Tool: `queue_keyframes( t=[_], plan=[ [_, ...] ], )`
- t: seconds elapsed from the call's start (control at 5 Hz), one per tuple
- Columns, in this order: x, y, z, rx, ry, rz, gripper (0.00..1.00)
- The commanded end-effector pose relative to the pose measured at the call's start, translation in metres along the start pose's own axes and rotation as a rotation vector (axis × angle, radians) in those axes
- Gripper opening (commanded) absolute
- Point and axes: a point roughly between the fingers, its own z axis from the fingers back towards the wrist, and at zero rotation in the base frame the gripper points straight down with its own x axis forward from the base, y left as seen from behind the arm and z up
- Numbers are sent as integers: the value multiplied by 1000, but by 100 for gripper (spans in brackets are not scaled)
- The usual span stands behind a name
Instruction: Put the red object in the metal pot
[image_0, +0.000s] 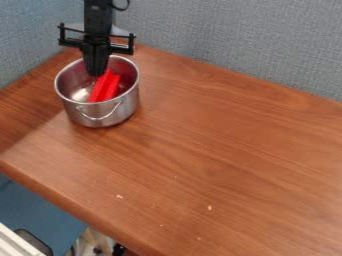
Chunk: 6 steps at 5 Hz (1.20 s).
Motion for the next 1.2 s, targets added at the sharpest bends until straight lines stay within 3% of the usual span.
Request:
queue_keyframes(
  t=[0.0, 0.2, 0.4, 1.0],
  plan=[
    [4, 10, 45, -9, -119, 31, 0],
    [4, 4, 63, -20, -131, 19, 0],
    [3, 0, 63, -15, -127, 13, 100],
    [0, -5, 65, -12, -122, 3, 100]
  ],
)
